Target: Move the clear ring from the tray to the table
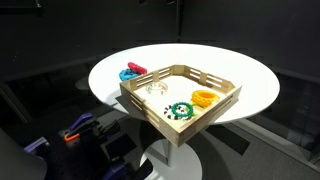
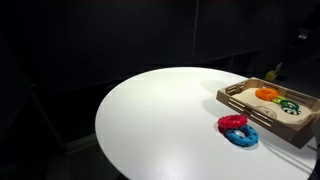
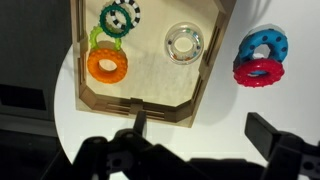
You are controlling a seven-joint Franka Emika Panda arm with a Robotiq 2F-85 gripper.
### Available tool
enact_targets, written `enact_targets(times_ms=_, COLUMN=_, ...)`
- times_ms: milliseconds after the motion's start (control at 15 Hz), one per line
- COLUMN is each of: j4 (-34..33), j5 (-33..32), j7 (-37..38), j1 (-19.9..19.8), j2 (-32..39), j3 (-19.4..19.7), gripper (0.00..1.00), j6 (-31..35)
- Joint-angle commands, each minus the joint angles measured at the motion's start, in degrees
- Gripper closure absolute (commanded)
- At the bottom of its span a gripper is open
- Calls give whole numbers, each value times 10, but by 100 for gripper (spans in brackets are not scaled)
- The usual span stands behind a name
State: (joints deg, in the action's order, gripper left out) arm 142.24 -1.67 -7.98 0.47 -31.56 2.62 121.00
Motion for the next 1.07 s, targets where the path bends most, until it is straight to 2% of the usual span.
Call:
enact_targets(times_ms=0, j4=-8, j5=-3, j7=9, j1=-11, j2=47, j3=5, gripper=0, j6=0)
enact_targets(times_ms=400, j4=16, j5=-8, j7=14, j1=-22, j2=97, j3=5, gripper=0, j6=48)
enact_targets(times_ms=1000, j4=13, j5=1, j7=2, j1=-22, j2=103, j3=12, gripper=0, j6=56)
